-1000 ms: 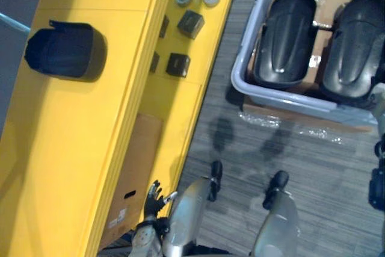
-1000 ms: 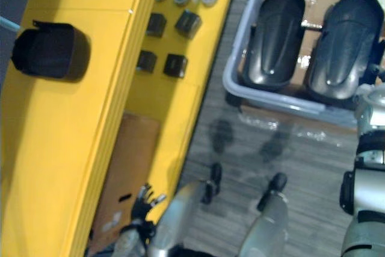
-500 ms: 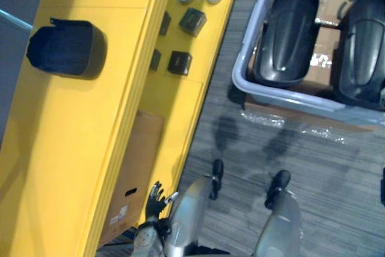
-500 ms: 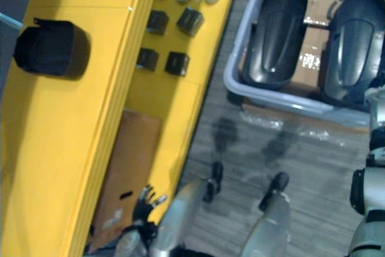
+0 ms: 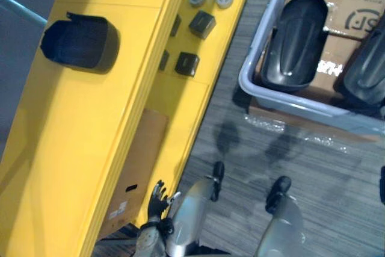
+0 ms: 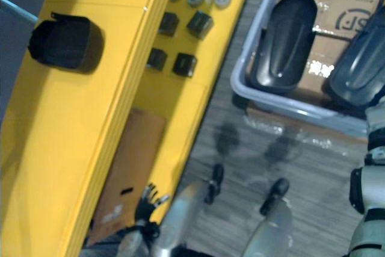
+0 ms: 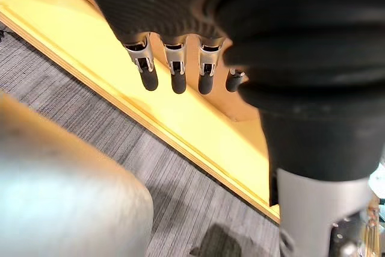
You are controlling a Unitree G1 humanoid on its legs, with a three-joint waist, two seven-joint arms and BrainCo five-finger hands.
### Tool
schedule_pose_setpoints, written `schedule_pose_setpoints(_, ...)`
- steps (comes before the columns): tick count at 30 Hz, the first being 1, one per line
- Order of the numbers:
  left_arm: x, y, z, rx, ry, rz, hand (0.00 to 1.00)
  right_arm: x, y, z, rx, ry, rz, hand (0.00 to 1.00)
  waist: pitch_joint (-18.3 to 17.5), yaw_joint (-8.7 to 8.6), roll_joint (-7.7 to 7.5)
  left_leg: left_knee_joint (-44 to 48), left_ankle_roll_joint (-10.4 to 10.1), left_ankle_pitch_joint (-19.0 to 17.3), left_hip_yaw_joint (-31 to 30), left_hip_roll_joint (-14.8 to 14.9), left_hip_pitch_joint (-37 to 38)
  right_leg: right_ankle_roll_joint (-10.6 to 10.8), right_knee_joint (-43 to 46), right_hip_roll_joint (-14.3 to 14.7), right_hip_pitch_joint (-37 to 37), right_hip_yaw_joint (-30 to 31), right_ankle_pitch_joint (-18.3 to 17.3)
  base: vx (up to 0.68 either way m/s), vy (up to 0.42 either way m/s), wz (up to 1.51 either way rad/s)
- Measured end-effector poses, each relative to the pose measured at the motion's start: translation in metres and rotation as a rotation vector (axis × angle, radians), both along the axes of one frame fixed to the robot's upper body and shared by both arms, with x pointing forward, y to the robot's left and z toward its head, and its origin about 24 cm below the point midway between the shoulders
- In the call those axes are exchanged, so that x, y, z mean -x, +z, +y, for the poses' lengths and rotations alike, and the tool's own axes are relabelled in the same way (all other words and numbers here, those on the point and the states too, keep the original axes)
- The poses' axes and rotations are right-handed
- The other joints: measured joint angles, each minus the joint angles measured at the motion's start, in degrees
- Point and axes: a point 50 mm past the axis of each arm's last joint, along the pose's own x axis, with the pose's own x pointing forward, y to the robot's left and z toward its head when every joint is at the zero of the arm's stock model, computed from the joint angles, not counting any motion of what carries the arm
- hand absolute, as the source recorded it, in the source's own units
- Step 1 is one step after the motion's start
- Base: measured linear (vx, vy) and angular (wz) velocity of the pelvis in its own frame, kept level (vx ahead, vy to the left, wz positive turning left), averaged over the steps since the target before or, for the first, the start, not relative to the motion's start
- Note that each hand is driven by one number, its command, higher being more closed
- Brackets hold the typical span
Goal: Walk over and take plastic housings, then place them on the shelf
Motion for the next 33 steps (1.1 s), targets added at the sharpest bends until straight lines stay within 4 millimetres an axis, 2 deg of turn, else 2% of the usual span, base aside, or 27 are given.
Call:
schedule_pose_setpoints(5,-0.002,0.013,-0.003,0.015,0.006,-0.062,0.00,-0.007,0.012,0.008,0.092,0.017,-0.108,1.00,0.51,-0.18,-0.70,-0.49,-0.20,0.06,-1.15,0.51,2.08,-0.06,-1.57,0.92,3.23,-1.42,0.04,0.01,-0.007,0.10)
schedule_pose_setpoints(8,-0.014,0.033,-0.004,0.038,0.029,-0.162,0.00,-0.014,0.020,0.017,0.128,0.042,-0.179,1.00,1.41,-0.46,-1.97,-0.58,-0.40,-0.07,-1.50,1.45,3.06,-0.35,-3.26,2.16,5.24,-2.25,0.56,0.00,0.000,0.00)
schedule_pose_setpoints(10,-0.022,0.048,-0.002,0.051,0.043,-0.236,0.00,-0.017,0.021,0.022,0.131,0.056,-0.213,1.00,2.40,-0.56,-3.39,-0.71,-0.63,-0.21,-1.60,2.42,4.26,-0.51,-5.15,3.33,7.22,-2.64,1.27,0.01,0.003,-0.06)
schedule_pose_setpoints(14,-0.028,0.067,0.008,0.053,0.075,-0.319,0.00,-0.021,0.021,0.027,0.108,0.076,-0.253,1.00,3.82,-0.92,-5.50,-2.02,-0.75,-0.18,-1.55,3.13,7.30,-0.57,-7.68,4.46,10.67,-2.94,1.98,0.01,0.001,-0.02)
schedule_pose_setpoints(16,-0.027,0.073,0.012,0.057,0.094,-0.346,0.00,-0.024,0.024,0.031,0.111,0.092,-0.276,1.00,4.14,-1.39,-5.99,-2.57,-0.78,-0.16,-1.52,3.29,8.69,-0.46,-9.00,4.87,12.47,-3.09,2.36,0.00,0.000,0.00)
schedule_pose_setpoints(20,-0.024,0.090,0.021,0.049,0.098,-0.419,0.00,-0.028,0.020,0.039,0.112,0.120,-0.296,1.00,4.38,-1.65,-7.03,-4.54,-1.31,0.25,-1.55,3.99,10.91,-0.58,-12.09,6.16,15.27,-3.57,3.76,0.01,-0.006,0.00)
schedule_pose_setpoints(24,-0.026,0.111,0.023,0.018,0.071,-0.513,0.00,-0.033,0.004,0.049,0.107,0.154,-0.303,1.00,4.34,-1.66,-8.29,-6.88,-1.77,1.10,-1.54,4.38,12.80,-0.75,-13.75,6.73,16.93,-3.85,4.17,0.01,-0.016,0.00)
schedule_pose_setpoints(27,-0.029,0.124,0.026,0.000,0.067,-0.573,0.00,-0.037,0.001,0.060,0.122,0.185,-0.341,1.00,4.23,-1.66,-9.23,-8.43,-2.17,1.90,-1.53,4.84,12.87,-1.13,-15.16,7.48,16.88,-3.89,4.91,0.00,-0.037,-0.04)
schedule_pose_setpoints(30,-0.030,0.130,0.027,-0.006,0.017,-0.601,0.00,-0.040,0.004,0.068,0.131,0.214,-0.374,1.00,4.23,-1.64,-9.55,-9.17,-2.39,2.30,-1.44,5.27,12.86,-1.29,-16.27,8.13,16.90,-3.82,5.57,0.00,-0.033,-0.04)
schedule_pose_setpoints(33,-0.032,0.134,0.025,0.071,-0.016,-0.620,0.00,-0.042,0.004,0.074,0.141,0.225,-0.401,1.00,4.03,-1.53,-9.96,-10.45,-2.48,3.23,-1.48,5.35,12.87,-1.55,-17.27,8.36,16.81,-4.00,6.19,0.00,0.000,0.00)
